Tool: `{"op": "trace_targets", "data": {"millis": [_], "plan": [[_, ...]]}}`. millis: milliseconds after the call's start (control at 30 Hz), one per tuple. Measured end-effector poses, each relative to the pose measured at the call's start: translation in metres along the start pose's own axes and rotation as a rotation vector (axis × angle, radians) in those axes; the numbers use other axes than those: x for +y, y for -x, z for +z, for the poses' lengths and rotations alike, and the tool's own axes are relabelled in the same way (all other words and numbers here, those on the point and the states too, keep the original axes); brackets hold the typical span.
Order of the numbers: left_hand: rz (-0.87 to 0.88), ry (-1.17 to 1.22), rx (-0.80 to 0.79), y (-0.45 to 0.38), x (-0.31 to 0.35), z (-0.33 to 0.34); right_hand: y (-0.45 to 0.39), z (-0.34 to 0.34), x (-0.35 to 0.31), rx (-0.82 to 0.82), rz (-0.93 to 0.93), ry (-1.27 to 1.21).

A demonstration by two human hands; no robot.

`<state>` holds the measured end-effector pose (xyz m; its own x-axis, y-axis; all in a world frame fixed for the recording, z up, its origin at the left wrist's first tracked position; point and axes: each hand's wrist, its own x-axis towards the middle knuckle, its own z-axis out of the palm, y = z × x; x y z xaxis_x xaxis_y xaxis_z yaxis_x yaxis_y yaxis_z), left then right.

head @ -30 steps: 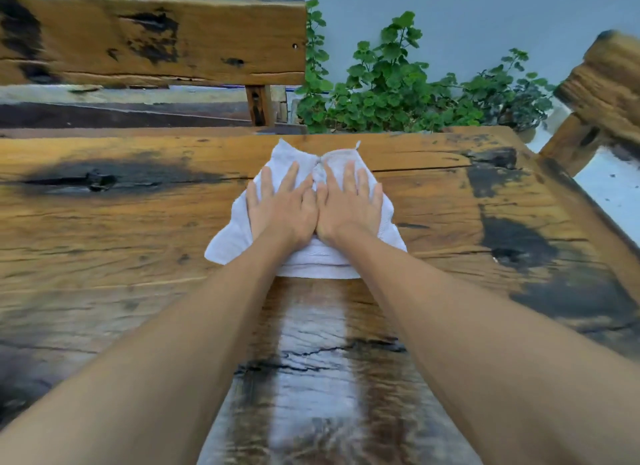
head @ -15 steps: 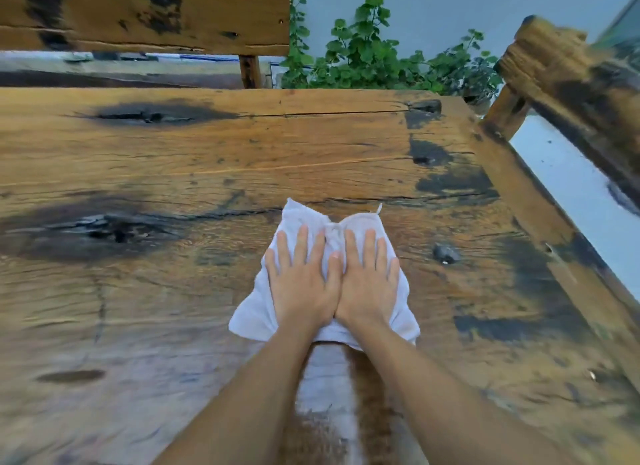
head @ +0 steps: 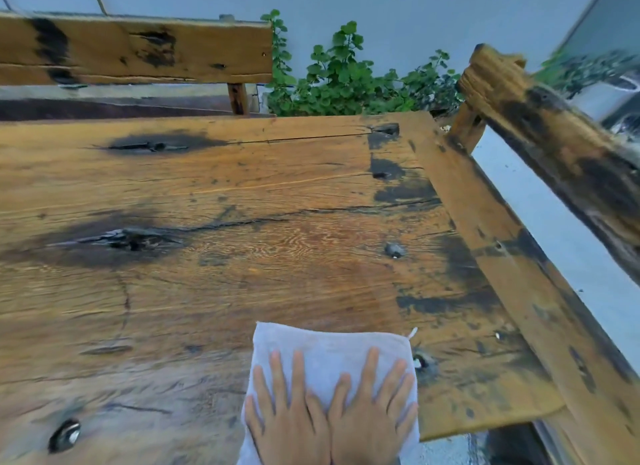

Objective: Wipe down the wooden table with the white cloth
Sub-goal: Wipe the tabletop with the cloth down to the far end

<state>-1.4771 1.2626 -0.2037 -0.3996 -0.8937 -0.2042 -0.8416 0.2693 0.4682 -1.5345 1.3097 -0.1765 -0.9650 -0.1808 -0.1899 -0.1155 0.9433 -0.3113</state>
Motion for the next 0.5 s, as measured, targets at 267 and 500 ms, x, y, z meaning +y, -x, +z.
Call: {"op": "trace_targets", "data": {"millis": [267, 500], "plan": [[-0.065, -0.099, 0.103, -0.042, 0.045, 0.003, -0.064, 0.021, -0.024, 0.096, 0.04, 0.026], [-0.074, -0.016, 0.198, -0.149, 0.125, 0.013, -0.182, 0.032, -0.077, 0.183, -0.015, 0.05]]}}
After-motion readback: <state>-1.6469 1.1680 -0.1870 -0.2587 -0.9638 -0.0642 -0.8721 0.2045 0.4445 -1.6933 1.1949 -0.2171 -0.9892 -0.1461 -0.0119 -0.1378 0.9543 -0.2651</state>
